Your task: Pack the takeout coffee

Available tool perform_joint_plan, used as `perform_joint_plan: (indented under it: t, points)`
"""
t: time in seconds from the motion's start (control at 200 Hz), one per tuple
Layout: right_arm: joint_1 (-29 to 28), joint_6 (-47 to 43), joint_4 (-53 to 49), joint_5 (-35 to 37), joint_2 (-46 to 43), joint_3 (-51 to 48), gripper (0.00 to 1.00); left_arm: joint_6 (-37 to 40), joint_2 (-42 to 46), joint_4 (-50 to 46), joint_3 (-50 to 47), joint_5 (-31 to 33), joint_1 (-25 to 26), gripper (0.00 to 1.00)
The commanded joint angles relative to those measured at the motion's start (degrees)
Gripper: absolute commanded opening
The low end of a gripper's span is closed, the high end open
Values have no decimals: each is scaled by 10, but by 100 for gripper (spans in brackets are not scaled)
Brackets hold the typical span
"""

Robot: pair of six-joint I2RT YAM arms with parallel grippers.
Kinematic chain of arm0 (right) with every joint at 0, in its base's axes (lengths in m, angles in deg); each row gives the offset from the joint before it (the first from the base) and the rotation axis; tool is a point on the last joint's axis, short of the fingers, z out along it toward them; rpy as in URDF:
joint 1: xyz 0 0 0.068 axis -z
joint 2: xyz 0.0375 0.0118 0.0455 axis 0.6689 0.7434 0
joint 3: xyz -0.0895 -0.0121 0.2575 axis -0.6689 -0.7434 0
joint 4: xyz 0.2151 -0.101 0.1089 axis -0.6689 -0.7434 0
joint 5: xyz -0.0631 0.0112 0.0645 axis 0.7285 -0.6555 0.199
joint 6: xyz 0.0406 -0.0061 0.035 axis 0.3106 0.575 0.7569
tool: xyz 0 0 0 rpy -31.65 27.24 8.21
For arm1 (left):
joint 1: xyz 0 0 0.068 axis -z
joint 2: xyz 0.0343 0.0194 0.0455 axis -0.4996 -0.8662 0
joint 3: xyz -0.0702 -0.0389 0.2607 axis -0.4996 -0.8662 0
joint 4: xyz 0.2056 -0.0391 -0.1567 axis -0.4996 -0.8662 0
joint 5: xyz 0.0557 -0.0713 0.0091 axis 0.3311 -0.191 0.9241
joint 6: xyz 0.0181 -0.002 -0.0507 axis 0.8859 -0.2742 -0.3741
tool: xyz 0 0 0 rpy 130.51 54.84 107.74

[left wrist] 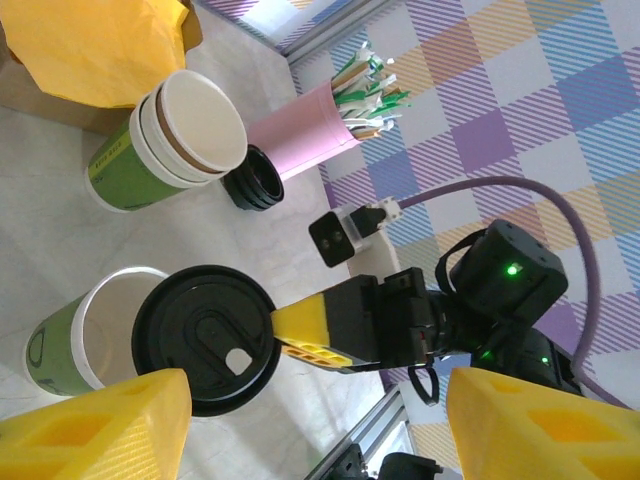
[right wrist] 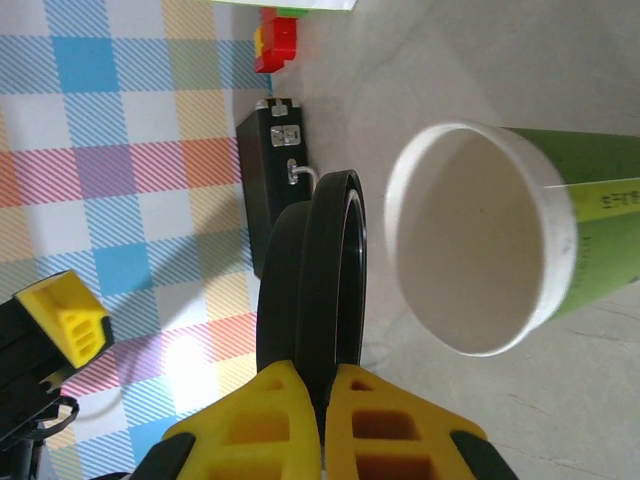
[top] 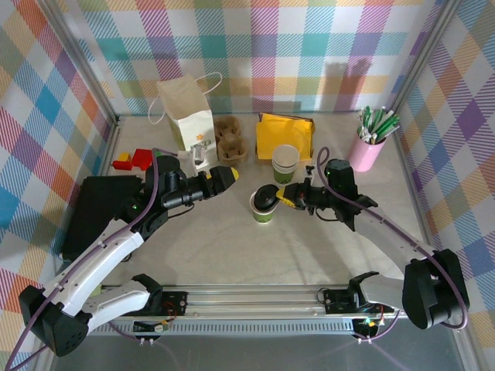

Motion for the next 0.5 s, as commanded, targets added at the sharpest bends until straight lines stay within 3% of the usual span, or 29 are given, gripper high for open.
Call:
perform_joint_plan:
  t: [0.0,0.215,0.495]
  points:
    - [6,8,42,-6,9,-11,0,2,7,22,-4,-10,-4,67]
    - [8,2,63,-1,40,-29,0,0,10,22,-2,-9,-4,67]
    - [8,-33,29,24,52,-21,21,3,12,17,3,-9,-4,67]
